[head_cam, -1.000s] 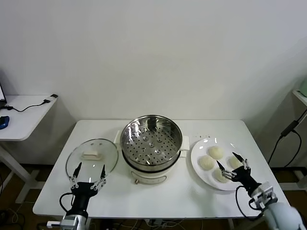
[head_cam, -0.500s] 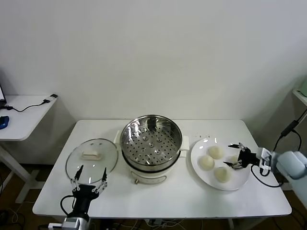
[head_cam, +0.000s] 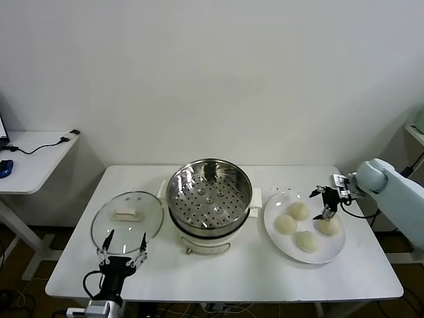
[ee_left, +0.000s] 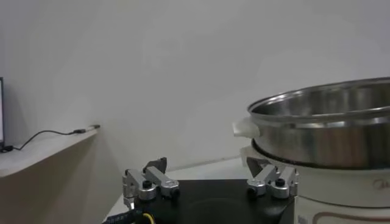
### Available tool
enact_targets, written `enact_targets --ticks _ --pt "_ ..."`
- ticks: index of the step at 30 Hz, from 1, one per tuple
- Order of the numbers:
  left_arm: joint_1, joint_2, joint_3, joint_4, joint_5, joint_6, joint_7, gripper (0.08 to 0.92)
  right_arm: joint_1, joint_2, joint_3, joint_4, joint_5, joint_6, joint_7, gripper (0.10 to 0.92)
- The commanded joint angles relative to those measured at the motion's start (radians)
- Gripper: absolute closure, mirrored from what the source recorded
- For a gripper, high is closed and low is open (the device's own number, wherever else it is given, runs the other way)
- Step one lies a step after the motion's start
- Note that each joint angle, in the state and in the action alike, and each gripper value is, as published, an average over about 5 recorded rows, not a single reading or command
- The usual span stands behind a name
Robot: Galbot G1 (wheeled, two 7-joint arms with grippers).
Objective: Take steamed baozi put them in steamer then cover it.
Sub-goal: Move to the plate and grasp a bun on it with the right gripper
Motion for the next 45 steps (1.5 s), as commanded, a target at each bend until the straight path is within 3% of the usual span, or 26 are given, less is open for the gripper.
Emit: enact_targets --ticks 1,28,45 --pt "0.003 -0.001 0.001 0.004 0.002 0.003 -0.001 0.177 0.170 0.159 -0.207 -0.185 -0.026 0.005 -0.058 0.203" --pt "-0.008 -0.033 0.025 0.012 0.047 0.024 -0.008 0.177 0.056 0.269 -0.147 -0.300 -0.101 0.045 -0.041 0.203" --pt "0.002 -0.031 0.018 0.014 0.045 0.018 -0.011 0.177 0.111 0.253 -0.165 -0.292 -0.068 0.082 -0.062 0.319"
